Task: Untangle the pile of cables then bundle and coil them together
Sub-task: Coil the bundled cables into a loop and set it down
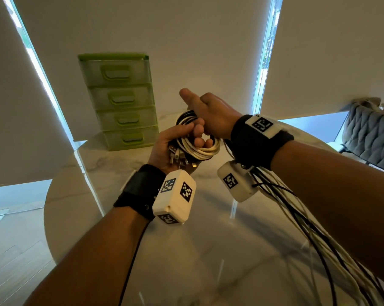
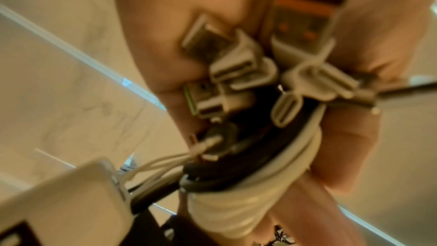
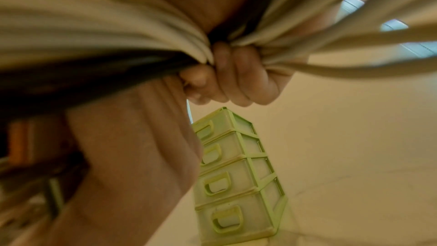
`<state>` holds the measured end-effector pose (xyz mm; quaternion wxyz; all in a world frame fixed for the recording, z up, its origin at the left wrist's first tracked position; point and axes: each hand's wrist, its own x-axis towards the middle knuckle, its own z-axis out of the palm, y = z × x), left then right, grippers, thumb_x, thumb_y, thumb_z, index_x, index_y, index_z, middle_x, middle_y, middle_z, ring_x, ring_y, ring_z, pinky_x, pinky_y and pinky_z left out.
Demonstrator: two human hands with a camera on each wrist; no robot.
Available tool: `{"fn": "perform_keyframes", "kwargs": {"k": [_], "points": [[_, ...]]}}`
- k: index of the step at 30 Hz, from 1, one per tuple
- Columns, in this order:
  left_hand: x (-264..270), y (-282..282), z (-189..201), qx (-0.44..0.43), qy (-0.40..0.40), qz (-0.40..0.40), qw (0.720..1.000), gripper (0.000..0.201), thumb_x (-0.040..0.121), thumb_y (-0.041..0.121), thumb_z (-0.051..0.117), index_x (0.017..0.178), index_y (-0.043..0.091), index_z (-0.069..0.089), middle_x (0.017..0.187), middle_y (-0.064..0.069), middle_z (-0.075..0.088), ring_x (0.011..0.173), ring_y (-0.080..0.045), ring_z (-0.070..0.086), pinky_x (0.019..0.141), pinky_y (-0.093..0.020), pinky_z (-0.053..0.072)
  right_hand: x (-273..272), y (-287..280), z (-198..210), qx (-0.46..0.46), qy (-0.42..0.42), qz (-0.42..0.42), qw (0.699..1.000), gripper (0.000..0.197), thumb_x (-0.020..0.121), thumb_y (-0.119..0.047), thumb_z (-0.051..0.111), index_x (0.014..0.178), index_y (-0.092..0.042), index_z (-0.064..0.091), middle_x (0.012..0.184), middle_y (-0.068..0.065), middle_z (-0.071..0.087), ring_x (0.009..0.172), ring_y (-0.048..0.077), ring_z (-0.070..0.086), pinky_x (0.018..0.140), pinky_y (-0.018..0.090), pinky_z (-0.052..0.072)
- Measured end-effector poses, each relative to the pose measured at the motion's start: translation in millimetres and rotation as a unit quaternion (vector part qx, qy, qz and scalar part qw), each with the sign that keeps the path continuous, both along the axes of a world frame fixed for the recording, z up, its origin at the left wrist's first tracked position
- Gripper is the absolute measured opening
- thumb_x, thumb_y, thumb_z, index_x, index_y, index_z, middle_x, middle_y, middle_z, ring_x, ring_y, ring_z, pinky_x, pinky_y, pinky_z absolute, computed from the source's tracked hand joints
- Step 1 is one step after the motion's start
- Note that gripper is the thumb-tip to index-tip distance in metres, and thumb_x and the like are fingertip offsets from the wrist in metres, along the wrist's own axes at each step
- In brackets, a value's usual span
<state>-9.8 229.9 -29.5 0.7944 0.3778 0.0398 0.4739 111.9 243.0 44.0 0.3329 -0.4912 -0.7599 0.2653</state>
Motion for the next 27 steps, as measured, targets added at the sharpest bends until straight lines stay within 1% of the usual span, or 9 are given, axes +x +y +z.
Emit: {"fn": "perform_keyframes", "kwargs": {"k": [4,8,12,15,16,18,21,24,27], "points": [[1,-2,-1,-0.027,-0.051,-0.028,0.998,0.030,0.084,0.006,0.052,0.108,-0.001,0.069,0.068,-0.008,0.072,0.060,-0.019,0.067,0.082,-0.028,0.055,-3,2,-4,-0.043,0.062,0.000,0.997,0.074,0.098,-0.059,0.029,0.078,0.002,0.064,0.089,0.016,0.070,0.083,0.032,0.065,0.091,0.046,0.050],[5,-5,2,-0.028,-0.082,-0.054,0.995,0.040,0.091,0.006,0.048,0.129,-0.008,0.050,0.067,-0.011,0.065,0.063,-0.025,0.064,0.089,-0.033,0.049,-5,7,-7,-0.073,0.150,-0.016,0.986,0.059,0.097,-0.058,0.036,0.067,-0.016,0.063,0.077,0.000,0.064,0.080,0.018,0.063,0.094,0.040,0.049],[8,-1,2,-0.049,-0.092,-0.041,0.994,0.040,0.091,0.008,0.050,0.126,-0.012,0.051,0.061,-0.008,0.063,0.061,-0.021,0.063,0.090,-0.033,0.051,-4,11,-10,-0.114,0.184,-0.027,0.976,0.057,0.096,-0.059,0.036,0.075,-0.013,0.063,0.079,0.002,0.064,0.078,0.017,0.062,0.086,0.034,0.050],[11,-3,7,-0.085,-0.096,0.051,0.990,0.036,0.084,0.012,0.049,0.106,-0.010,0.066,0.070,-0.008,0.069,0.052,-0.012,0.062,0.079,-0.032,0.057,4,12,-14,-0.145,0.197,-0.014,0.970,0.057,0.098,-0.056,0.033,0.081,-0.010,0.062,0.076,0.003,0.063,0.071,0.014,0.061,0.069,0.027,0.048],[10,-3,7,-0.081,-0.105,0.076,0.988,0.035,0.080,0.012,0.051,0.101,-0.009,0.070,0.078,-0.011,0.072,0.057,-0.011,0.066,0.080,-0.032,0.058,7,11,-15,-0.155,0.184,-0.006,0.971,0.057,0.099,-0.054,0.032,0.083,-0.008,0.062,0.074,0.004,0.062,0.065,0.014,0.059,0.061,0.026,0.047],[3,0,10,-0.071,-0.116,0.095,0.986,0.040,0.072,0.006,0.062,0.109,-0.009,0.068,0.109,-0.023,0.069,0.098,-0.017,0.068,0.088,-0.031,0.055,13,7,-17,-0.178,0.109,0.002,0.978,0.060,0.101,-0.052,0.027,0.092,-0.003,0.061,0.074,0.010,0.062,0.059,0.017,0.056,0.053,0.026,0.049],[-7,7,11,-0.078,-0.121,0.109,0.983,0.071,0.064,0.001,0.073,0.131,-0.004,0.051,0.132,-0.028,0.055,0.137,-0.021,0.040,0.094,-0.030,0.052,26,4,-11,-0.224,0.000,-0.001,0.975,0.063,0.100,-0.056,0.025,0.116,-0.006,0.059,0.097,0.015,0.068,0.083,0.024,0.065,0.076,0.033,0.056],[-11,13,7,-0.126,-0.116,0.151,0.974,0.054,0.078,0.006,0.053,0.131,-0.003,0.049,0.121,-0.030,0.061,0.134,-0.022,0.045,0.088,-0.031,0.055,42,7,5,-0.218,-0.010,-0.015,0.976,0.050,0.099,-0.054,0.035,0.124,-0.017,0.057,0.110,0.011,0.065,0.105,0.027,0.062,0.095,0.041,0.050],[-15,18,4,-0.169,-0.075,0.190,0.964,0.044,0.081,0.006,0.048,0.124,-0.004,0.053,0.118,-0.030,0.062,0.120,-0.021,0.058,0.090,-0.033,0.053,53,5,31,-0.175,0.030,-0.037,0.983,0.041,0.096,-0.051,0.046,0.116,-0.018,0.062,0.105,0.008,0.067,0.102,0.027,0.063,0.090,0.041,0.051]]}}
